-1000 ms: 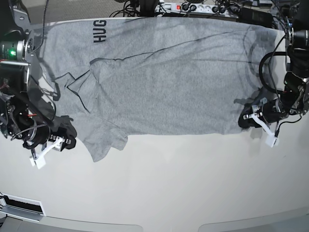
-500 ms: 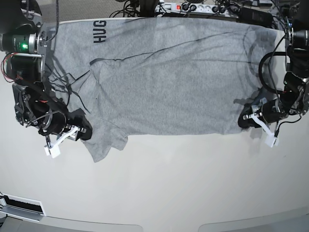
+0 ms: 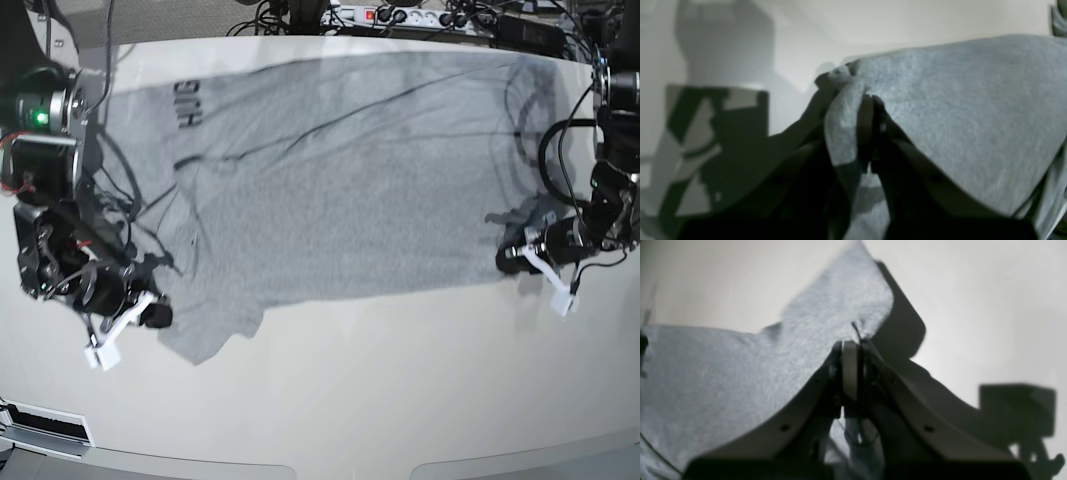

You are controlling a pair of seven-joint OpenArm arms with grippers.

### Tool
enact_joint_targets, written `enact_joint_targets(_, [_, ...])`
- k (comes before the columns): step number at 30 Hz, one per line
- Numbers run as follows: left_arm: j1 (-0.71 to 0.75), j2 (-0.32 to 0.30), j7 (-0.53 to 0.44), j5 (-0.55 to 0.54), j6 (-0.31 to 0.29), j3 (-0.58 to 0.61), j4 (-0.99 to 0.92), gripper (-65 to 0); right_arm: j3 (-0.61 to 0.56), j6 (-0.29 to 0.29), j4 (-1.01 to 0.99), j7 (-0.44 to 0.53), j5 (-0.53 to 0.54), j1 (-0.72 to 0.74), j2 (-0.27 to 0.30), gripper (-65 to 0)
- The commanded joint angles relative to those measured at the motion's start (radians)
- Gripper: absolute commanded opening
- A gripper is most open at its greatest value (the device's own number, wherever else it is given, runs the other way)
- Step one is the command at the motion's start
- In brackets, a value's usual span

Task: Layout the t-shirt on the table in an organized manner, then fold the t-shirt properly
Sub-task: 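Lift the hem edge and fold it over toward the collar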

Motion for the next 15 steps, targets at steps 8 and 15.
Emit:
enact_joint_targets(8, [-0.169,-0.012,-0.002,0.01,-0.007,-0.003,0.015,-65.0,0.002,0.006,0.019,-0.117,0.022,0.1,0.047,-65.0])
enact_joint_targets(15, [-0.189,-0.018,0.349,-0.204,-0.114,-0.003,0.015,-65.0,0.002,0.006,0.054,-0.273,0.125,0.077,0.09,-65.0])
